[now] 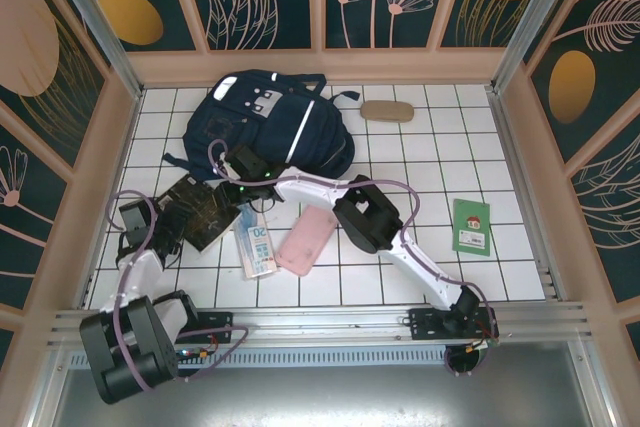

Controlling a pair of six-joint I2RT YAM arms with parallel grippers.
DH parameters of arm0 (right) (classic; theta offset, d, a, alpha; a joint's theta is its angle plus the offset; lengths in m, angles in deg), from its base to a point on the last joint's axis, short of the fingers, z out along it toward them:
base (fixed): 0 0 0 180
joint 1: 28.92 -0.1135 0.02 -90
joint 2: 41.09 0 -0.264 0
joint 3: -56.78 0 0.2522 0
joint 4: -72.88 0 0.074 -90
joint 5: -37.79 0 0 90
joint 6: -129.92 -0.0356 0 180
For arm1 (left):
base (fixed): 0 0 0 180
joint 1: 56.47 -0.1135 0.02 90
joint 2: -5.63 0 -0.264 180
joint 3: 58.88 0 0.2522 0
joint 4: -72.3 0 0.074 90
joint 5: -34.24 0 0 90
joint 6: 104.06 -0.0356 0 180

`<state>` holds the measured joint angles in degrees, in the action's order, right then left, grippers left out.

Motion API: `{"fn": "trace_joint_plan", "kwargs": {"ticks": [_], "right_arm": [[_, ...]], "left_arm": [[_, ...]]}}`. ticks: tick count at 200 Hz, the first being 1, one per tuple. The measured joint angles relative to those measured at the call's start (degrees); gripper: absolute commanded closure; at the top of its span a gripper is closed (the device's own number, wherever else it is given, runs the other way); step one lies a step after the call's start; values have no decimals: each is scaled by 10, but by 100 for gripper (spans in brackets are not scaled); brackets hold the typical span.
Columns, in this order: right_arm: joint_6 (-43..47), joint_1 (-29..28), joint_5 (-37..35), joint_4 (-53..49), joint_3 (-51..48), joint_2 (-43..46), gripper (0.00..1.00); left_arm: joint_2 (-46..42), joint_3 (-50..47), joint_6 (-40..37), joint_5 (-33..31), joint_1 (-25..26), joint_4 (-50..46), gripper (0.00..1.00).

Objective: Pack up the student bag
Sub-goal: Pick up the book from the middle-left of the table.

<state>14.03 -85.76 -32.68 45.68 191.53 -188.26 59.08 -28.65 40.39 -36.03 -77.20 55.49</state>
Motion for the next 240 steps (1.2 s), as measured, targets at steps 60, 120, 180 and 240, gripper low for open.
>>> {"fn": "trace_joint_plan", "kwargs": {"ticks": [60,120,180,240], "right_arm": [[-2,2,18,1,0,0,72],[-12,2,26,19,-22,12,55],[-27,18,-18,9,-102,96,47],[-34,64,-98,28,-201,245,44]], "left_arm": [[-18,-11,37,105,12,71,41],[-13,4,5,84,13,4,85],[-16,146,-43,28,20,-143,100],[28,271,-62,49,20,-143,100]]}}
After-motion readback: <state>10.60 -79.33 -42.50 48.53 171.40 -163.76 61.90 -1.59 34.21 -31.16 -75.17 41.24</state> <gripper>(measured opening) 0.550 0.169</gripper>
